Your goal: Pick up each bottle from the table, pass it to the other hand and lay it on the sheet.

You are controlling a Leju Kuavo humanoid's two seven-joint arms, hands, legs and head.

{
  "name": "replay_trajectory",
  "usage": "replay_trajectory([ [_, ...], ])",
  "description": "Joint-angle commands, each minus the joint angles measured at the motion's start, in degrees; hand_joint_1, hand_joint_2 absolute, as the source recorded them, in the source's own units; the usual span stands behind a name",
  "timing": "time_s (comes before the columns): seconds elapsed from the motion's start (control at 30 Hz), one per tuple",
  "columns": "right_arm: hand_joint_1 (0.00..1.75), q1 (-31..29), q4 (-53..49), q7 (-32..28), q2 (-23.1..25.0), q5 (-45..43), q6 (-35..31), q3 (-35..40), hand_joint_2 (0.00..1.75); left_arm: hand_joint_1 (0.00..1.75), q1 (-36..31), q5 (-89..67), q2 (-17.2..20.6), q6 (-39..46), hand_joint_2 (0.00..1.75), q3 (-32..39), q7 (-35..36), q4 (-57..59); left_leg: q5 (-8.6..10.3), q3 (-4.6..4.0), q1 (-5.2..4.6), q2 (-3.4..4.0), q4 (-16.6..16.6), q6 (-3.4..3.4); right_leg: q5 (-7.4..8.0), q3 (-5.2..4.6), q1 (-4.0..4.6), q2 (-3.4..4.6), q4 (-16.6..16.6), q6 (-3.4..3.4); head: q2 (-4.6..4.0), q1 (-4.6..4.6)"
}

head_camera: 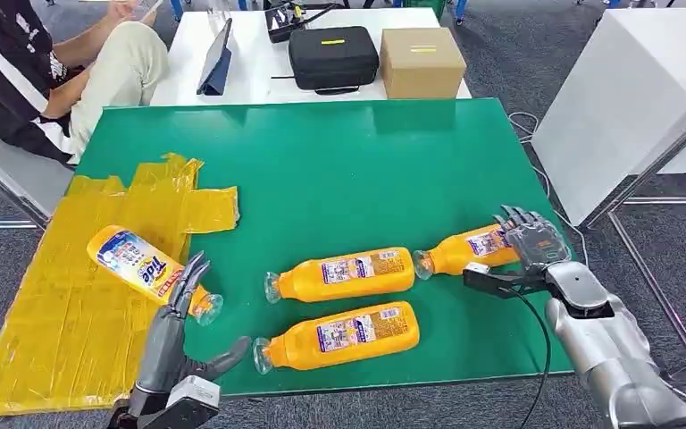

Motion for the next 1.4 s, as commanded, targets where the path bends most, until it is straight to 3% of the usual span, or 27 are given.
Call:
replay_trajectory([
  [0.03,0.00,-4.92,8.94,-0.31,2.06,-0.09,-0.15,2.59,1.75,0.00,-1.43,0.08,-0.50,-0.26,1.75,1.80,-0.01,4.16,-0.05,0.18,0.02,0.14,-0.06,-0.16,0.00,0.14,0.01,0.12,-0.08,-0.05,0.00,-0.04],
  [0.33,0.00,-12.00,24.27,-0.93,4.69,-0.18,0.51,4.24,1.75,0.00,-1.82,0.72,-0.89,-0.91,1.75,2.64,-0.89,6.07,-0.03,0.18,0.03,0.19,-0.07,-0.13,0.04,0.15,0.03,0.16,-0.09,-0.04,0.00,-0.02],
  [0.53,0.00,-12.87,29.46,-0.72,6.48,-2.30,10.14,3.87,1.75,0.00,-3.53,1.79,-0.45,-1.17,1.75,2.18,-1.49,9.11,-0.01,0.36,0.08,0.19,-0.12,-0.16,0.05,0.35,0.07,0.12,-0.18,-0.05,0.00,0.00],
  [0.63,0.00,-12.54,31.61,3.04,6.12,-4.09,21.76,2.84,1.75,0.00,-4.64,2.35,-0.99,-1.71,1.75,1.22,-1.60,11.37,0.04,0.56,0.09,0.14,-0.13,-0.16,0.08,0.52,0.08,0.11,-0.20,-0.05,0.00,-0.02],
  [0.73,0.00,-12.12,31.70,3.05,5.90,-4.07,21.59,2.85,1.75,0.00,-4.75,2.34,-1.14,-1.70,1.75,1.12,-1.61,11.53,-0.03,0.81,0.12,0.01,-0.10,-0.13,0.05,0.17,0.08,-0.05,-0.24,-0.08,0.02,-0.02],
  [1.07,0.00,-12.24,31.53,2.94,5.91,-4.15,21.55,2.80,1.75,0.00,-4.85,2.35,-1.09,-1.71,1.75,1.14,-1.61,11.73,-0.09,1.16,0.14,-0.07,-0.11,-0.04,0.00,0.71,0.09,-0.16,-0.34,-0.05,0.00,-0.02],
  [1.17,0.00,-12.38,32.35,5.12,6.02,-4.40,27.04,2.91,1.75,0.00,-5.40,2.48,-1.74,-1.66,1.75,1.34,-1.46,12.65,-0.04,1.13,0.16,-0.12,-0.16,-0.10,0.04,0.69,0.11,-0.22,-0.41,-0.07,0.00,0.00],
  [1.3,0.00,-12.03,32.43,4.99,5.95,-5.49,29.51,2.45,1.75,0.00,-6.16,2.55,-2.21,-1.94,1.75,1.55,-1.18,13.76,-0.06,1.17,0.16,-0.16,-0.12,-0.05,0.01,0.72,0.11,-0.25,-0.39,-0.05,0.00,-0.02],
  [1.33,0.07,-11.87,32.17,4.65,5.93,-5.62,28.79,2.36,1.75,0.00,-6.15,2.55,-2.21,-1.95,1.75,1.60,-1.18,13.85,-0.02,1.19,0.18,-0.24,-0.19,-0.10,0.04,0.76,0.13,-0.34,-0.48,-0.07,0.02,0.00],
  [1.4,1.45,-11.65,32.33,3.90,6.02,-6.27,29.24,2.17,1.75,0.00,-6.20,2.57,-2.37,-2.25,1.75,1.80,-1.12,13.91,-0.09,1.30,0.20,-0.18,-0.12,-0.04,-0.01,0.86,0.13,-0.26,-0.41,-0.06,0.00,0.00],
])
